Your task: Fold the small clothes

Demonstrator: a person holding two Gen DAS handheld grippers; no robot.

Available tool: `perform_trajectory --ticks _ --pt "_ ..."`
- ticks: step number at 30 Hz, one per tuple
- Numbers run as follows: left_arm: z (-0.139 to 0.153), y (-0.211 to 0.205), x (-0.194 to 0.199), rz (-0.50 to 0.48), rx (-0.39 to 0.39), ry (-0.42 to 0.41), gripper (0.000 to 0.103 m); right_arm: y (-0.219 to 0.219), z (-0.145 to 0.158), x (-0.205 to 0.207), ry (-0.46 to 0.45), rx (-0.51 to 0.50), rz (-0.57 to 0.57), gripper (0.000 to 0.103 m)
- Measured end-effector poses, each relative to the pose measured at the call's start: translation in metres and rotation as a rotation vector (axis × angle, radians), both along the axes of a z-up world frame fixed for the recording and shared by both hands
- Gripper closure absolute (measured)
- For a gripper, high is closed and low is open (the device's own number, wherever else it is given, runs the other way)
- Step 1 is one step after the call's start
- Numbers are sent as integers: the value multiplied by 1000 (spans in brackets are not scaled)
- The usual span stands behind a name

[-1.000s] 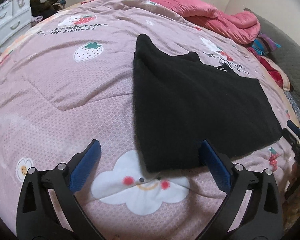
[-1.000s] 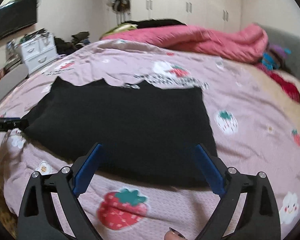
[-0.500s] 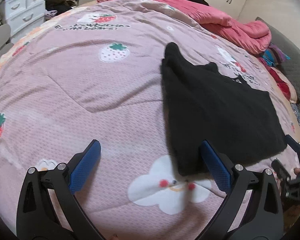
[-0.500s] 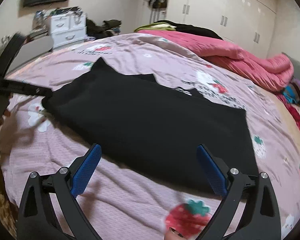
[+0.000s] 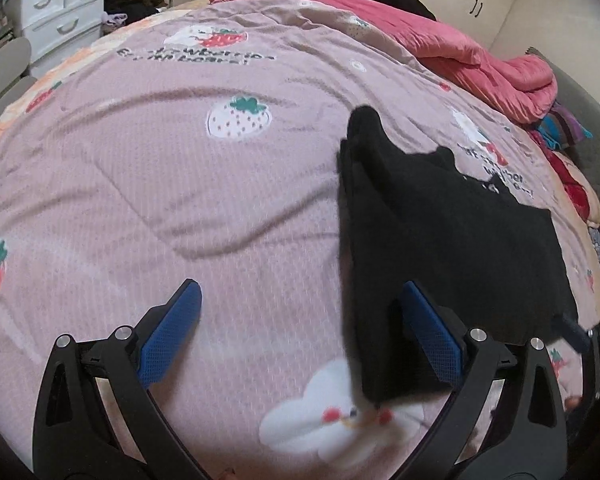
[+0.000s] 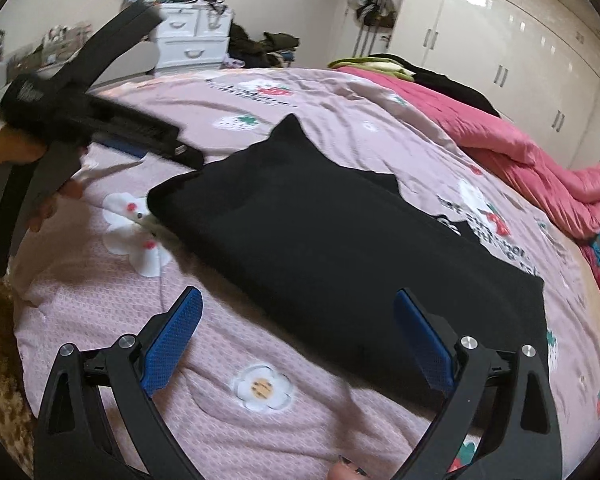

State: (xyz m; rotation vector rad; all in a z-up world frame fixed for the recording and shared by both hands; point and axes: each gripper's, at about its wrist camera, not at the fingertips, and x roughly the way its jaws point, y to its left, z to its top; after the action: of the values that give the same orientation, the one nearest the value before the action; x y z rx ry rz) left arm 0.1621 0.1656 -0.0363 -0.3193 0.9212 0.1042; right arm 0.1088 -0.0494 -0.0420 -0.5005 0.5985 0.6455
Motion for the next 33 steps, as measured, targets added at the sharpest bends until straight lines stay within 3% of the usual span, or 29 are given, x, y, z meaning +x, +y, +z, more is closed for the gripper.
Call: perform_trajectory --ticks 10,17,29,33 --pt "10 0 38 3 33 -2 9 35 -18 13 6 -82 45 7" --pt "-5 3 60 12 19 42 9 58 -31 26 -25 -142 42 7" --pt "-9 23 79 43 -1 55 9 89 -32 46 -159 -193 -14 7" --pt "-11 33 86 61 -54 61 9 80 -25 41 -180 -148 -7 24"
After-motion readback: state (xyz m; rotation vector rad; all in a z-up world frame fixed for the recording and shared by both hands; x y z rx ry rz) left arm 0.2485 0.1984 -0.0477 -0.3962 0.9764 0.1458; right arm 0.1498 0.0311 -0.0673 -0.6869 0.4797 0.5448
